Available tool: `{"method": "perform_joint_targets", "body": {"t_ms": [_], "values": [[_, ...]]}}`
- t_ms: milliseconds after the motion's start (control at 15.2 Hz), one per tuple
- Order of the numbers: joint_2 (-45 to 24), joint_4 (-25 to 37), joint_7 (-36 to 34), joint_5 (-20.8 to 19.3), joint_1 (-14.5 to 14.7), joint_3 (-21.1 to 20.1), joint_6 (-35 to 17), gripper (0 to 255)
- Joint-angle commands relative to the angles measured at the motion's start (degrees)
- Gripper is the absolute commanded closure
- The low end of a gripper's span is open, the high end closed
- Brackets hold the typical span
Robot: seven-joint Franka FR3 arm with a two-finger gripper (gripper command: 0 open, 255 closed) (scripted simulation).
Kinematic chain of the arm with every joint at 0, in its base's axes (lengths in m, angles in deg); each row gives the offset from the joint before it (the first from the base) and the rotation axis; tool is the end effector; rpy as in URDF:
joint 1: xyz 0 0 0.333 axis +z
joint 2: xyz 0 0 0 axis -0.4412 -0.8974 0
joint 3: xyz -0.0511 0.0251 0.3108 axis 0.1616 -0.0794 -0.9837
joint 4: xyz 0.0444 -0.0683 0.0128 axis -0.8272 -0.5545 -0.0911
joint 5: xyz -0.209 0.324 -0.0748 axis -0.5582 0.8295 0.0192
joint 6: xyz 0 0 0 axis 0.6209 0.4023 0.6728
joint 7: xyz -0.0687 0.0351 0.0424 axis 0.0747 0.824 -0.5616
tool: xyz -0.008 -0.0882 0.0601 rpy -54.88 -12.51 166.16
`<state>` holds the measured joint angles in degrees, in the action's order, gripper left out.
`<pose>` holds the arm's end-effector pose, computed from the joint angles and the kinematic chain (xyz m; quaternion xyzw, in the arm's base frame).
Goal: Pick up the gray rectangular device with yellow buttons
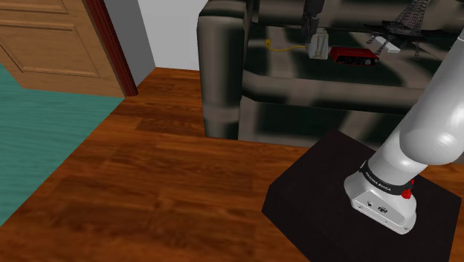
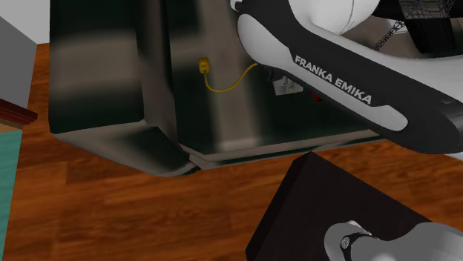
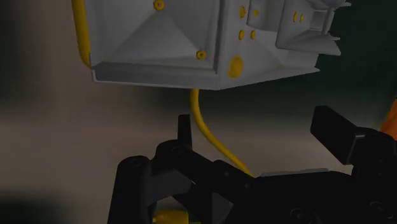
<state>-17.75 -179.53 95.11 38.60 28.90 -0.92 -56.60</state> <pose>0.5423 -0.2566 0.5057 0.9142 0.4045 -0.0065 0.0217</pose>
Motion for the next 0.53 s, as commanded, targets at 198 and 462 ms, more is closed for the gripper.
{"method": "perform_joint_targets", "body": {"t_ms": [198, 462], "values": [[-7.3, 6.6, 5.8, 3.2, -1.9, -0.4, -1.0, 0], [-7.8, 4.0, 5.9, 3.5, -1.8, -0.5, -3.9, 0]]}}
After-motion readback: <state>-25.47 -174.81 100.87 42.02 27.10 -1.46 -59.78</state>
